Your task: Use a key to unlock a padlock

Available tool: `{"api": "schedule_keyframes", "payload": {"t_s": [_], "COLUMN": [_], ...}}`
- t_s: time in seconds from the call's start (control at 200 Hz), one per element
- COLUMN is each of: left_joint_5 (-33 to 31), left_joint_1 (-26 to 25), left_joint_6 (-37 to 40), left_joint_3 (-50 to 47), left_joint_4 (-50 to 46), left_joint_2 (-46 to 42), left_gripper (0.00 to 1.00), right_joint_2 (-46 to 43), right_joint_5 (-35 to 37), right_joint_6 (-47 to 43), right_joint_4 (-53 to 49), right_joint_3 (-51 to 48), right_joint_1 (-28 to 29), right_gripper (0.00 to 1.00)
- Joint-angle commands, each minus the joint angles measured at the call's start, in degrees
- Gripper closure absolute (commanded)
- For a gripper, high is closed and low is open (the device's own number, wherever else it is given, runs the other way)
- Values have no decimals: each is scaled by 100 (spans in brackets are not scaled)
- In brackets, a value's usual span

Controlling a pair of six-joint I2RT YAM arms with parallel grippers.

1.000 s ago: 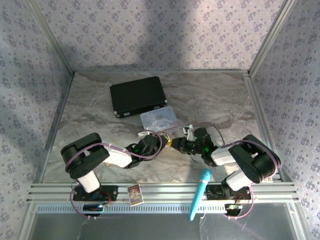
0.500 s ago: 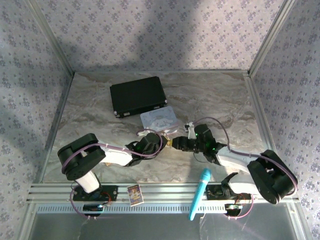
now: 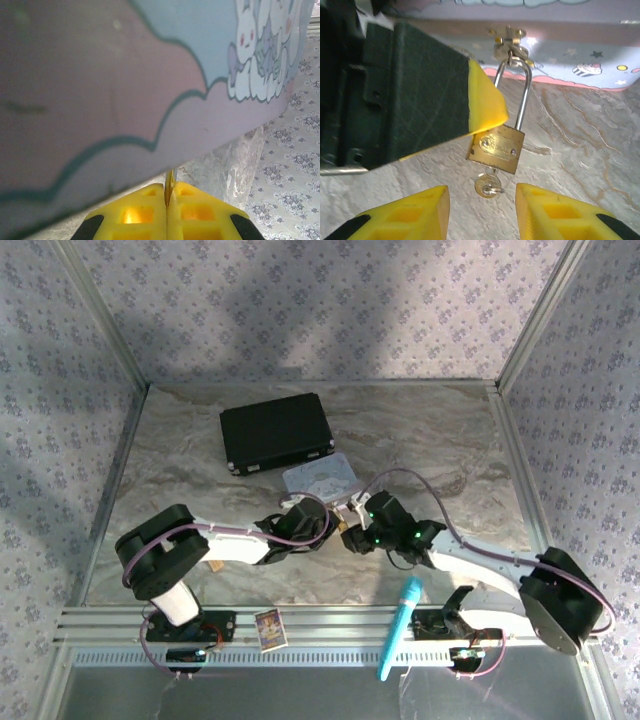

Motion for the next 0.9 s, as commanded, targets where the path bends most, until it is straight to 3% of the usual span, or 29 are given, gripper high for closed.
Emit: {"api": "schedule_keyframes", "payload": {"t_s": [0.0, 0.345, 0.555, 0.68, 0.825, 0.899], "left_joint_5": [241, 305, 360, 380, 424, 449], "left_joint_1": [20, 24, 28, 23, 14, -10], "left_joint_6": [-93, -106, -101, -94, -59, -6], "left_joint_3": [46, 68, 91, 91, 66, 129], "left_joint_4": [-545, -575, -574, -602, -671, -814], "left_joint_2": [31, 64, 66, 85, 186, 290], "left_gripper": [100, 100, 100, 100, 100, 92], "right_joint_2": [310, 673, 809, 879, 734, 717], "right_joint_5": [151, 801, 745, 406, -610, -994], "right_joint_6": [-369, -291, -325, -339, 61, 278], "right_joint_4": [-349, 69, 192, 303, 948, 1270], "right_joint_3": [227, 372, 381, 382, 15, -168], "right_joint_1": [66, 386, 358, 257, -192, -384], "right_gripper": [62, 72, 81, 90, 95, 95]}}
